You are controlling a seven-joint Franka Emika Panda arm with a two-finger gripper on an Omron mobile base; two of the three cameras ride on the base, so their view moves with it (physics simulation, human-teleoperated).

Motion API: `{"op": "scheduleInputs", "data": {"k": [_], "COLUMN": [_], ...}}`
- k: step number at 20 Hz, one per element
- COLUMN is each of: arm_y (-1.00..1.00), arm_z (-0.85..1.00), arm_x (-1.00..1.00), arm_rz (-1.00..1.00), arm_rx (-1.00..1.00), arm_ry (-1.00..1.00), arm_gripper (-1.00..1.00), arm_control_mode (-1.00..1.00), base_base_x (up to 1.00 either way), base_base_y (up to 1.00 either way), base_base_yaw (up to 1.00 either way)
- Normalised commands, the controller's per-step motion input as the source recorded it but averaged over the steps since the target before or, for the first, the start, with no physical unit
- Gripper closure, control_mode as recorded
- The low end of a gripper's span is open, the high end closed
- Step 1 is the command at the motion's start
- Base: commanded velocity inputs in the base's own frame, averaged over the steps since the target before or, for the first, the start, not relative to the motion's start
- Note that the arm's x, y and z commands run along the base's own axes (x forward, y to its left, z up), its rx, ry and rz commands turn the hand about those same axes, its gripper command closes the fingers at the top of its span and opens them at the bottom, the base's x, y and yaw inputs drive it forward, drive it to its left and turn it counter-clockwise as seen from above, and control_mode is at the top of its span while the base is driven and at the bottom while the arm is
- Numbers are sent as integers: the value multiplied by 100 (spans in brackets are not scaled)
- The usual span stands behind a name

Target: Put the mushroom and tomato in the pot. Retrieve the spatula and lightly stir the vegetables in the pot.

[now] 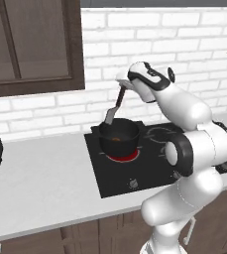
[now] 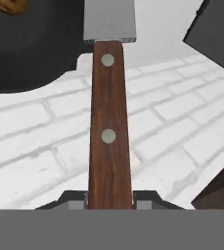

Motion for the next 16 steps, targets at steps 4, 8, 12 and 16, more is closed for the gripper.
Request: {"op": "scheduleInputs", "data": {"k": [4,8,12,16], "arm_y": [-35,-36,-15,-6], "arm_z": [-89,-71,-59,-54], "arm_x": [0,0,0,0], "arm_rz": [2,1,0,0], "arm_rx": [-25,-26,-27,-21], "arm_ry": [-20,-2,-11,-13], "arm_gripper": [100,100,100,100], "arm_control_mode": [-100,-100,-100,-100], "base_base_x": [0,0,0,0], "base_base_y": [0,0,0,0], "base_base_yaw": [0,0,0,0]}}
